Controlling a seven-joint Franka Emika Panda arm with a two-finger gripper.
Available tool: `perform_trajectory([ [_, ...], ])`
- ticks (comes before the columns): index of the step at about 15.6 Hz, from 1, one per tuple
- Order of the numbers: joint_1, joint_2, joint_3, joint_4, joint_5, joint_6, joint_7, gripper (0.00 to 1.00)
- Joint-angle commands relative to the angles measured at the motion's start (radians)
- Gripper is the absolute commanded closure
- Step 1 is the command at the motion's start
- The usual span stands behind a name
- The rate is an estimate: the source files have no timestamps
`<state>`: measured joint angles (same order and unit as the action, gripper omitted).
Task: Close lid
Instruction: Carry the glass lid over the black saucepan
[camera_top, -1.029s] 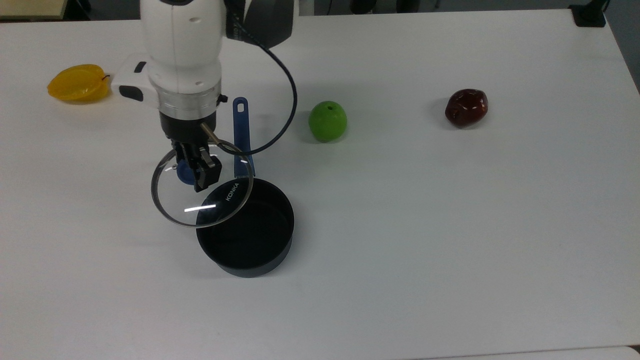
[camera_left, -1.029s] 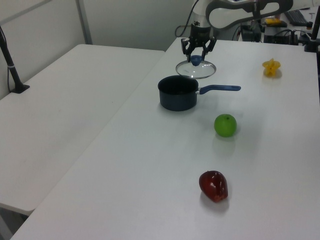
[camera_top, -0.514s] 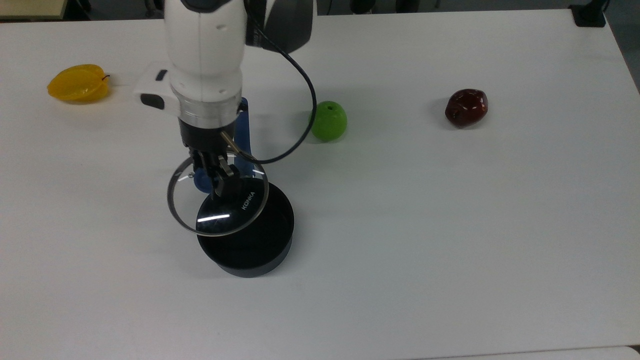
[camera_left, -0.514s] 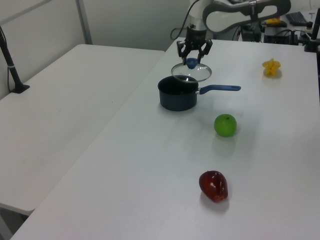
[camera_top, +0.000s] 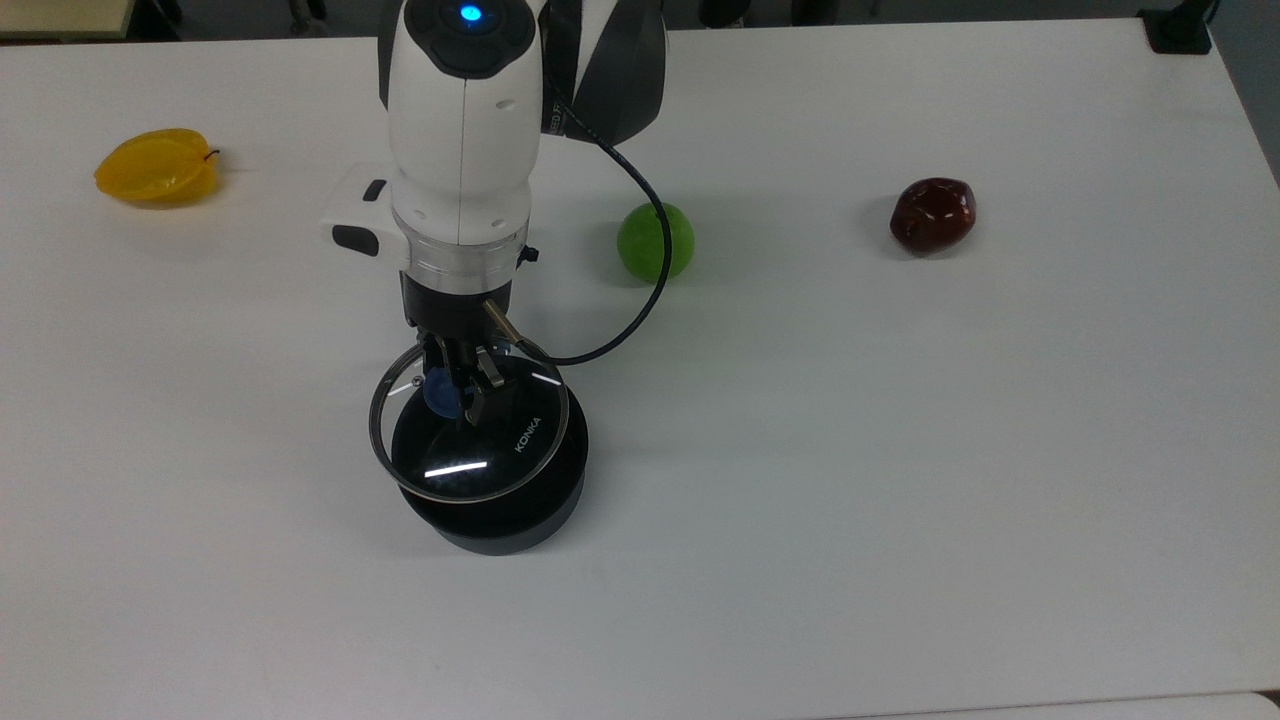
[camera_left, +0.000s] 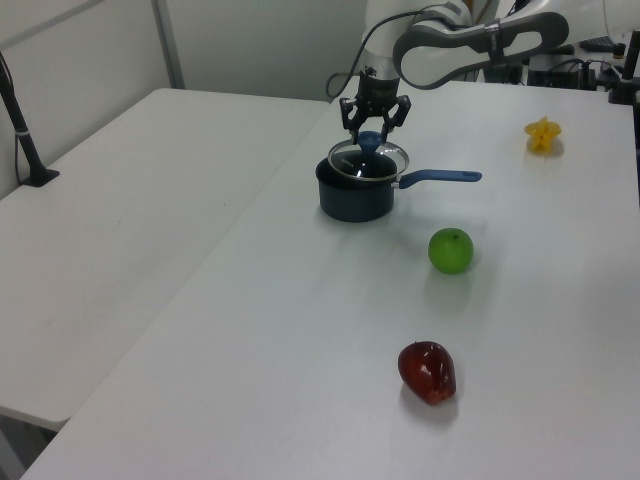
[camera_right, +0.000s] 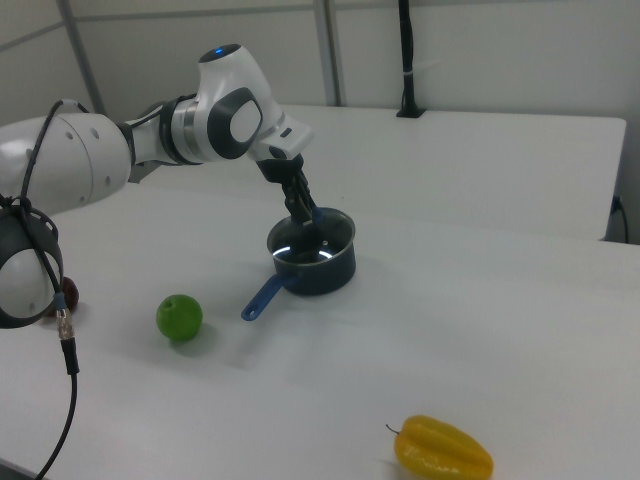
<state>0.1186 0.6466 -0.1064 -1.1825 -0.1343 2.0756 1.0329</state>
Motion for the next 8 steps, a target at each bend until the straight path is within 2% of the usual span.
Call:
perform_trajectory([
  [1,0.030,0.030,-0.047,0.021,0.001,0.030,0.042,0.56],
  [4,0.047,0.056,-0.061,0.061,0.001,0.032,0.048,0.56],
  [8,0.065,0.067,-0.072,0.064,0.001,0.034,0.058,0.56],
])
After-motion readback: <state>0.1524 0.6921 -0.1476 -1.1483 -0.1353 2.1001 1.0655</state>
